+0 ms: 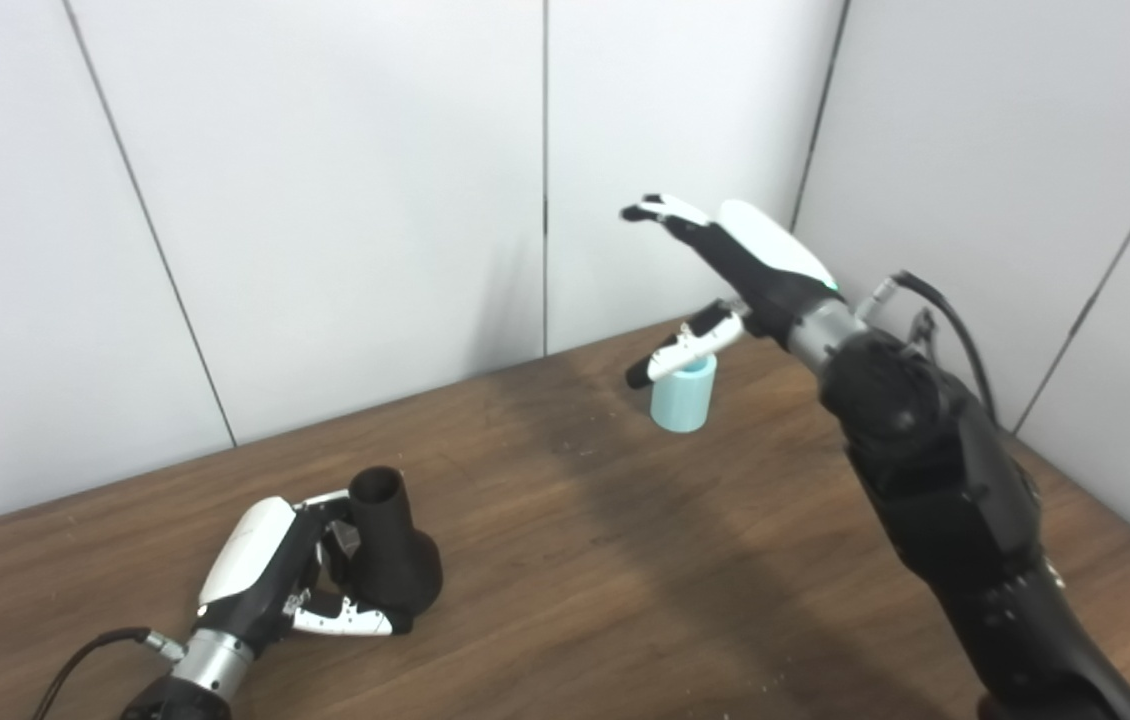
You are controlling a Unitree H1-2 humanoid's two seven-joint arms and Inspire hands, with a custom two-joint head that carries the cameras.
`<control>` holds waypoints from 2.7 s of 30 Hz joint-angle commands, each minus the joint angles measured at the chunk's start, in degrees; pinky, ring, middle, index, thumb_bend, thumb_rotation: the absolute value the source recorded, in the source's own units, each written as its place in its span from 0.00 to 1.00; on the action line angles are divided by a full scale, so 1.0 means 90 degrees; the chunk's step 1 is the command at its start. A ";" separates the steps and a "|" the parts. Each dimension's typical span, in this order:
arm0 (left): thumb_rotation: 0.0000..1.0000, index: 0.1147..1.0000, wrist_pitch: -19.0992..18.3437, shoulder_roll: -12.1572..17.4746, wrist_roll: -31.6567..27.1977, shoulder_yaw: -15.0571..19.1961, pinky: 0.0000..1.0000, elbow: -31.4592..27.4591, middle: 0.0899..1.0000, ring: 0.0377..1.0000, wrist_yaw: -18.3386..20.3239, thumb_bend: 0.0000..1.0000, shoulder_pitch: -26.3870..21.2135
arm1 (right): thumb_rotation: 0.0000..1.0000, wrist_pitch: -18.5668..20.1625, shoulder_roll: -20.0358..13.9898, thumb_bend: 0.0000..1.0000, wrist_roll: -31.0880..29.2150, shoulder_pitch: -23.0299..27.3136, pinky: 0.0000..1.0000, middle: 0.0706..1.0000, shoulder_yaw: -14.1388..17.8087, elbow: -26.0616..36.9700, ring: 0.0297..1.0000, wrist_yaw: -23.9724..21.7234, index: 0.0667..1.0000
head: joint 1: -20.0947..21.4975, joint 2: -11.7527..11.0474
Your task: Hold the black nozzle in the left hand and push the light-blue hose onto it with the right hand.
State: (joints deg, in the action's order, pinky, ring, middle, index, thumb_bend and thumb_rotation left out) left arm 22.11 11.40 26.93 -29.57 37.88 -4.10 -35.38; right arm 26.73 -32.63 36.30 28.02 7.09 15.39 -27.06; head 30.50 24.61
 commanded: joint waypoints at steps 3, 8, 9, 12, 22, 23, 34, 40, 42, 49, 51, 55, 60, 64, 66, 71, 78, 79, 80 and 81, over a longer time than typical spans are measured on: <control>0.00 0.45 0.0022 0.0229 0.0314 -0.0204 0.41 0.0732 0.40 0.40 0.0390 0.52 0.0487 | 0.19 0.0015 -0.0640 0.90 0.0394 0.0648 0.91 1.00 -0.0209 -0.0770 1.00 0.0008 0.89 | 0.0007 -0.0037; 0.00 0.45 0.0248 0.0196 0.0259 -0.0132 0.38 0.0863 0.40 0.40 0.0311 0.52 0.0542 | 0.16 0.0020 -0.0778 0.89 0.0580 0.1067 0.86 1.00 -0.0412 -0.1513 0.97 -0.0268 0.86 | 0.0074 -0.0121; 0.00 0.45 0.0272 0.0195 0.0254 -0.0123 0.38 0.0877 0.41 0.40 0.0312 0.52 0.0551 | 0.16 0.0020 -0.0783 0.89 0.0602 0.1137 0.86 1.00 -0.0438 -0.1630 0.97 -0.0341 0.86 | 0.0074 -0.0121; 0.00 0.44 0.0314 0.0192 0.0264 -0.0126 0.38 0.0941 0.41 0.40 0.0334 0.52 0.0562 | 0.16 0.0019 -0.0856 0.90 0.0597 0.1392 0.85 1.00 -0.0622 -0.2128 0.96 -0.0543 0.87 | 0.0071 -0.0111; 0.00 0.43 0.0205 0.0184 0.0245 -0.0115 0.40 0.0784 0.42 0.40 0.0508 0.52 0.0597 | 0.15 0.0021 -0.0540 0.93 0.1001 0.1795 0.81 0.97 -0.0710 -0.3035 0.93 -0.0649 0.91 | -0.0060 -0.0047; 0.00 0.43 0.0194 0.0175 0.0253 -0.0119 0.40 0.0787 0.42 0.40 0.0510 0.52 0.0594 | 0.15 0.0021 -0.0507 0.93 0.1042 0.1794 0.81 0.97 -0.0711 -0.3074 0.93 -0.0668 0.91 | -0.0067 -0.0041; 0.00 0.43 -0.0035 0.0187 0.0319 -0.0164 0.39 0.0519 0.43 0.40 0.0579 0.52 0.0680 | 0.13 0.0020 -0.0517 0.94 0.1021 0.1722 0.78 0.97 -0.0940 -0.3422 0.92 -0.0848 0.94 | -0.0082 0.0006; 0.00 0.42 -0.0105 0.0207 0.0303 -0.0163 0.39 0.0424 0.44 0.40 0.0624 0.53 0.0716 | 0.15 0.0019 -0.0591 0.95 0.1233 0.1592 0.93 0.95 -0.1262 -0.3426 0.92 -0.0827 0.93 | -0.0098 0.0062; 0.00 0.42 -0.0134 0.0220 0.0293 -0.0157 0.39 0.0368 0.44 0.40 0.0640 0.53 0.0731 | 0.15 0.0016 -0.0580 0.95 0.1093 0.1538 0.80 0.93 -0.1245 -0.3450 0.89 -0.0744 0.93 | -0.0116 0.0110; 0.00 0.42 -0.0199 0.0246 0.0332 -0.0172 0.39 0.0213 0.44 0.41 0.0625 0.52 0.0781 | 0.12 0.0020 -0.0612 0.94 0.0966 0.1534 0.80 0.91 -0.1350 -0.3646 0.88 -0.1161 0.91 | -0.0144 0.0168; 0.00 0.42 -0.0197 0.0257 0.0353 -0.0187 0.39 0.0184 0.44 0.41 0.0611 0.53 0.0811 | 0.09 0.0020 -0.0611 0.92 0.0998 0.1464 0.80 0.91 -0.1365 -0.3596 0.88 -0.1211 0.91 | -0.0159 0.0164; 0.00 0.42 -0.0174 0.0271 0.0352 -0.0204 0.38 0.0181 0.44 0.40 0.0604 0.52 0.0835 | 0.07 0.0020 -0.0456 0.90 0.1046 0.1350 0.77 0.91 -0.1147 -0.3630 0.86 -0.1087 0.90 | -0.0186 0.0178; 0.00 0.42 -0.0198 0.0299 0.0302 -0.0196 0.38 0.0074 0.44 0.39 0.0681 0.52 0.0853 | 0.07 0.0020 -0.0260 0.90 0.1116 0.1274 0.74 0.90 -0.0896 -0.3678 0.84 -0.0846 0.90 | -0.0171 0.0199; 0.00 0.42 -0.0188 0.0285 0.0276 -0.0195 0.38 0.0103 0.44 0.39 0.0694 0.52 0.0840 | 0.05 0.0019 -0.0214 0.88 0.0948 0.1189 0.73 0.88 -0.0857 -0.3738 0.84 -0.0511 0.88 | -0.0196 0.0206; 0.00 0.42 -0.0191 0.0287 0.0281 -0.0200 0.38 0.0084 0.44 0.39 0.0695 0.52 0.0856 | 0.04 0.0012 -0.0198 0.87 0.0856 0.1164 0.73 0.87 -0.0892 -0.3791 0.84 -0.0283 0.88 | -0.0220 0.0233; 0.00 0.42 -0.0209 0.0300 0.0255 -0.0204 0.38 0.0016 0.44 0.40 0.0746 0.52 0.0884 | 0.03 -0.0079 -0.0237 0.84 0.0626 0.1118 0.73 0.84 -0.1062 -0.3908 0.83 0.0298 0.86 | -0.0219 0.0255; 0.00 0.42 -0.0223 0.0311 0.0211 -0.0192 0.38 -0.0046 0.44 0.41 0.0799 0.52 0.0906 | 0.03 -0.0260 -0.0241 0.80 0.0501 0.1006 0.65 0.70 -0.1198 -0.3797 0.72 0.1210 0.75 | -0.0238 0.0298; 0.00 0.42 -0.0227 0.0311 0.0212 -0.0191 0.38 -0.0057 0.44 0.41 0.0796 0.52 0.0909 | 0.02 -0.0270 -0.0228 0.78 0.0498 0.0991 0.63 0.66 -0.1206 -0.3762 0.69 0.1348 0.70 | -0.0242 0.0312; 0.00 0.42 -0.0234 0.0310 0.0212 -0.0191 0.38 -0.0067 0.44 0.41 0.0795 0.52 0.0911 | 0.03 -0.0295 -0.0218 0.72 0.0488 0.0982 0.60 0.61 -0.1211 -0.3756 0.66 0.1478 0.62 | -0.0242 0.0312; 0.00 0.42 -0.0246 0.0310 0.0211 -0.0189 0.38 -0.0082 0.44 0.41 0.0799 0.52 0.0912 | 0.05 -0.0331 -0.0198 0.62 0.0471 0.0972 0.54 0.54 -0.1201 -0.3757 0.59 0.1638 0.54 | -0.0249 0.0317</control>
State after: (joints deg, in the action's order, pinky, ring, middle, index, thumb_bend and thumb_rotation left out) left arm 23.48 12.56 25.98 -28.52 34.42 -3.53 -32.64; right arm 25.28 -33.20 40.55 34.65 -4.30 -20.41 -15.79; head 28.21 27.42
